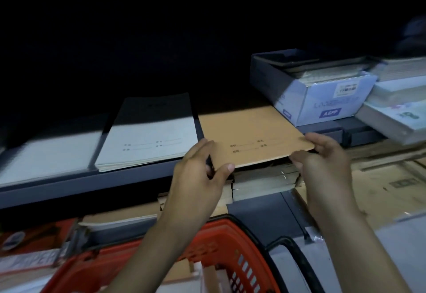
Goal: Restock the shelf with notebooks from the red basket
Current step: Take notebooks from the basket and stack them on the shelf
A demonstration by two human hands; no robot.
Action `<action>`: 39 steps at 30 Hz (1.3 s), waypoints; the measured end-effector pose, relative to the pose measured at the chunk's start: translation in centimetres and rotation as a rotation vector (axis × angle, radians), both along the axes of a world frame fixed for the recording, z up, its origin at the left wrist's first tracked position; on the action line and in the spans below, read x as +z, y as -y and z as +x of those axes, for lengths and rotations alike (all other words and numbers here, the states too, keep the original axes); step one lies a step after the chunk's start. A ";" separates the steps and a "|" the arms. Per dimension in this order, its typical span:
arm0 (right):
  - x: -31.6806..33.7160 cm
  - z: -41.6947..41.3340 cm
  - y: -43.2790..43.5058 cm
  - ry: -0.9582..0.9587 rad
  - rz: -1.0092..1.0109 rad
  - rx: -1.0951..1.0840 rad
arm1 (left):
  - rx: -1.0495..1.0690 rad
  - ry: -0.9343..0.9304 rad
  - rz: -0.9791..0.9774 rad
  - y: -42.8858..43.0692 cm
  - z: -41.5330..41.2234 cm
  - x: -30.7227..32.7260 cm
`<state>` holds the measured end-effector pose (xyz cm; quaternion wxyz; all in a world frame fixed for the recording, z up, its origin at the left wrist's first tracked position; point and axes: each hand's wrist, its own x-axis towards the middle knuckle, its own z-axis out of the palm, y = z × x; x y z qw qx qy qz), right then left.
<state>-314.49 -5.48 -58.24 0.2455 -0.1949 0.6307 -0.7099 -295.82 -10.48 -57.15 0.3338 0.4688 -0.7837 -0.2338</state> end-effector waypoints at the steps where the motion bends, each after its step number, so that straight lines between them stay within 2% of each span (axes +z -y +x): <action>1: 0.0 0.0 0.4 -0.038 0.013 -0.009 | 0.014 0.000 0.004 0.1 -0.3 0.0; 5: -0.2 -0.3 2.1 -0.153 0.057 -0.007 | 0.111 0.119 -0.018 1.0 -1.5 0.6; 8: -0.5 -0.2 3.1 -0.259 0.117 -0.078 | 0.166 0.285 -0.085 1.6 -2.4 1.4; 10: -0.6 -0.3 3.5 -0.349 0.165 -0.113 | 0.202 0.327 -0.112 1.9 -2.7 1.5; 18: -0.8 -1.1 3.8 -0.421 0.184 -0.162 | 0.252 0.085 -0.119 2.7 -3.1 0.7; 24: -0.1 -0.8 3.4 -0.410 0.208 -0.134 | 0.198 0.171 -0.158 2.7 -2.5 0.5; 28: 1.0 3.1 1.5 -0.616 0.264 -0.115 | 0.104 0.252 -0.351 0.9 0.1 1.3; 31: 0.3 7.8 0.1 -0.819 0.233 0.075 | 0.037 0.217 -0.393 -0.9 4.3 1.2; 35: -1.9 12.6 -1.2 -0.969 0.289 0.441 | 0.133 0.411 -0.104 -2.6 12.4 -3.2; 37: -4.1 15.0 -2.1 -1.017 0.433 0.650 | 0.188 0.571 0.161 -3.2 16.8 -7.1; 39: -7.2 17.5 -3.7 -0.963 0.639 0.918 | 0.188 0.679 0.465 -4.2 20.9 -10.8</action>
